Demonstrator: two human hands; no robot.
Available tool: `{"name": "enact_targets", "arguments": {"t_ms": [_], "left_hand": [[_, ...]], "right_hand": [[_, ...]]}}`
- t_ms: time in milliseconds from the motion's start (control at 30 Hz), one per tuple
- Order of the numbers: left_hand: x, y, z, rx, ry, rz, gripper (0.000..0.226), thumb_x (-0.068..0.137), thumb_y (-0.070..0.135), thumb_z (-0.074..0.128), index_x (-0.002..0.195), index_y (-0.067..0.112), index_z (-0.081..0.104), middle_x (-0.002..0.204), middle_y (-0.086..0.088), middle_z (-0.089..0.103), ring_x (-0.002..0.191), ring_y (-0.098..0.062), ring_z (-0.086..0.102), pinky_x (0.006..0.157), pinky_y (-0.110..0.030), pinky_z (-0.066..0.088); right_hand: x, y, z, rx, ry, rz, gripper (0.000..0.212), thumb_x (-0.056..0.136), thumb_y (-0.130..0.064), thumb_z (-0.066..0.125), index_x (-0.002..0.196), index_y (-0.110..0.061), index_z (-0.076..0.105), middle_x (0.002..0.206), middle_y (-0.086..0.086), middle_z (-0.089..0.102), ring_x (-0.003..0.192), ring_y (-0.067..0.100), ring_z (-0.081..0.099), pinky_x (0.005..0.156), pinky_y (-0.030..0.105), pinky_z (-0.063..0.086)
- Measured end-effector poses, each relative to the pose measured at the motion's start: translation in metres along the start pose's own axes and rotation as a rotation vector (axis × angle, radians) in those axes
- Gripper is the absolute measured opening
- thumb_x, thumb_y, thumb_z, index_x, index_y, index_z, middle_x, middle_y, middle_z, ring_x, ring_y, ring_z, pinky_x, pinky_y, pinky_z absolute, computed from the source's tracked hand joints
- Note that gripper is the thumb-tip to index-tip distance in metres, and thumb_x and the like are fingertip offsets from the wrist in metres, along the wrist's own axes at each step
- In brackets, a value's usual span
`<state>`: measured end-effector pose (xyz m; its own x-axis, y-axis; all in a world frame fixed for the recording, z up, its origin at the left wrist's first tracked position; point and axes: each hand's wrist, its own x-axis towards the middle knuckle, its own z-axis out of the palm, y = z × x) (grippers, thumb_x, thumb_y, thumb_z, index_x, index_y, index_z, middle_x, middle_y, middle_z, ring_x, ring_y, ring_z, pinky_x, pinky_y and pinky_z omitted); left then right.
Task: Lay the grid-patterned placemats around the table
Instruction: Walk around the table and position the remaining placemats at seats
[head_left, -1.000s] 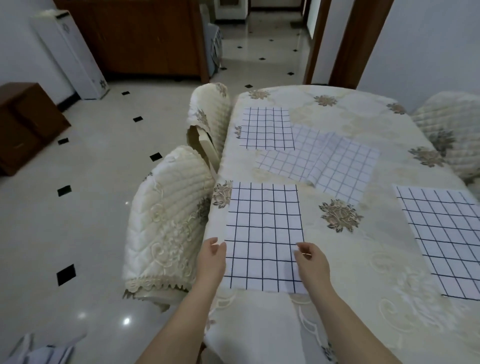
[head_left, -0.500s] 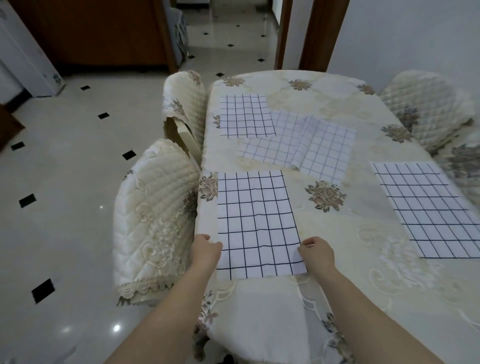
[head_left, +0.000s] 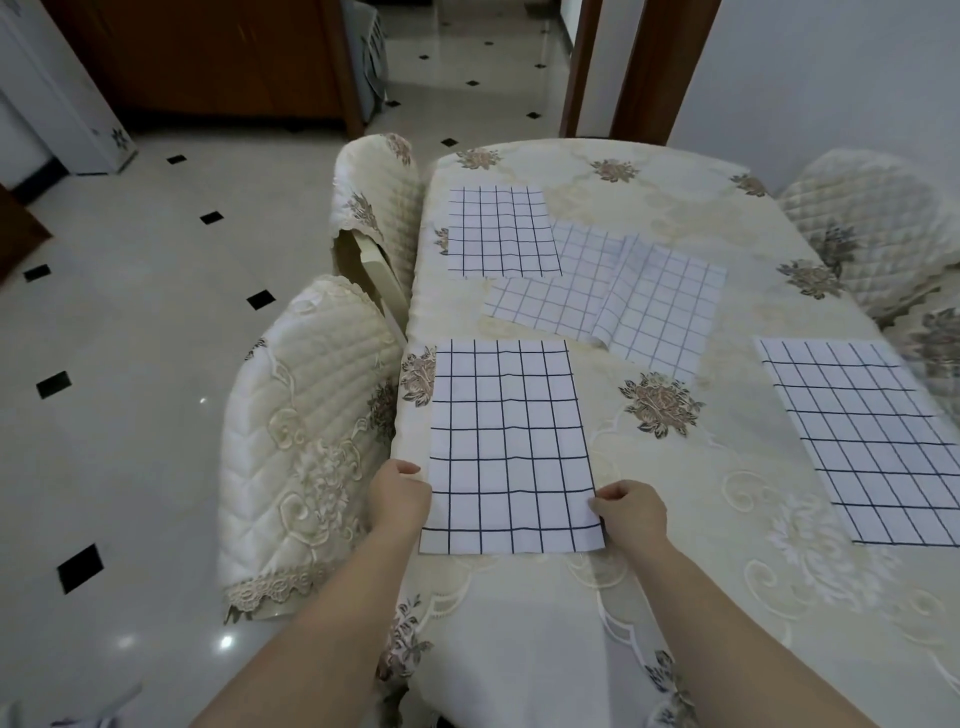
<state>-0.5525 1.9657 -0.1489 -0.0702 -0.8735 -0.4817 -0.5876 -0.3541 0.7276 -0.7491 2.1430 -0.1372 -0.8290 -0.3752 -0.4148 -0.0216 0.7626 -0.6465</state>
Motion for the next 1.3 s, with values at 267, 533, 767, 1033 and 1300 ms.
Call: {"name": "enact_targets", "arguments": {"t_ms": [267,533,767,1033,1300], "left_hand": [[-0.003,0.001,0.002,0.03,0.013,0.082,0.018,0.079,0.002,0.054,0.091,0.013,0.062,0.088,-0.013,0.066,0.073,-0.028,0.062,0.058,-0.028,0.046],[-0.014,0.004,-0.002,-0.022,0.002,0.098,0.014,0.083,0.011,0.057,0.097,0.013,0.06,0.09,-0.004,0.063,0.075,-0.024,0.058,0.066,-0.031,0.048],[-0.03,0.007,-0.008,-0.196,-0.064,0.147,0.012,0.091,0.024,0.058,0.101,0.018,0.059,0.103,-0.002,0.064,0.097,-0.019,0.059,0.085,-0.033,0.047],[-0.058,0.021,-0.024,-0.578,-0.11,0.085,0.026,0.098,0.025,0.047,0.115,0.011,0.061,0.116,-0.003,0.063,0.11,-0.018,0.058,0.091,-0.032,0.046],[-0.085,0.025,-0.066,-0.685,0.065,0.181,0.026,0.098,0.032,0.046,0.11,0.016,0.062,0.111,0.002,0.065,0.109,-0.014,0.06,0.096,-0.035,0.047]], "right_hand": [[-0.001,-0.001,0.0,-0.003,0.017,0.013,0.004,0.079,-0.009,0.068,0.077,-0.012,0.065,0.079,0.005,0.064,0.078,0.023,0.058,0.068,0.025,0.037],[-0.004,-0.003,-0.001,0.047,0.075,0.041,0.013,0.083,-0.014,0.06,0.089,-0.005,0.065,0.088,0.01,0.067,0.085,0.028,0.06,0.067,0.027,0.037],[-0.017,-0.023,-0.003,0.377,0.015,-0.051,0.019,0.092,-0.023,0.052,0.091,-0.011,0.066,0.09,0.004,0.067,0.091,0.023,0.063,0.074,0.034,0.051],[-0.038,-0.057,-0.004,0.898,-0.253,0.051,0.027,0.099,-0.027,0.041,0.097,-0.012,0.064,0.1,0.006,0.065,0.094,0.019,0.062,0.084,0.035,0.049],[-0.069,-0.097,0.017,0.797,-0.428,-0.075,0.029,0.099,-0.03,0.041,0.095,-0.014,0.065,0.103,0.006,0.066,0.101,0.021,0.063,0.092,0.039,0.049]]}}
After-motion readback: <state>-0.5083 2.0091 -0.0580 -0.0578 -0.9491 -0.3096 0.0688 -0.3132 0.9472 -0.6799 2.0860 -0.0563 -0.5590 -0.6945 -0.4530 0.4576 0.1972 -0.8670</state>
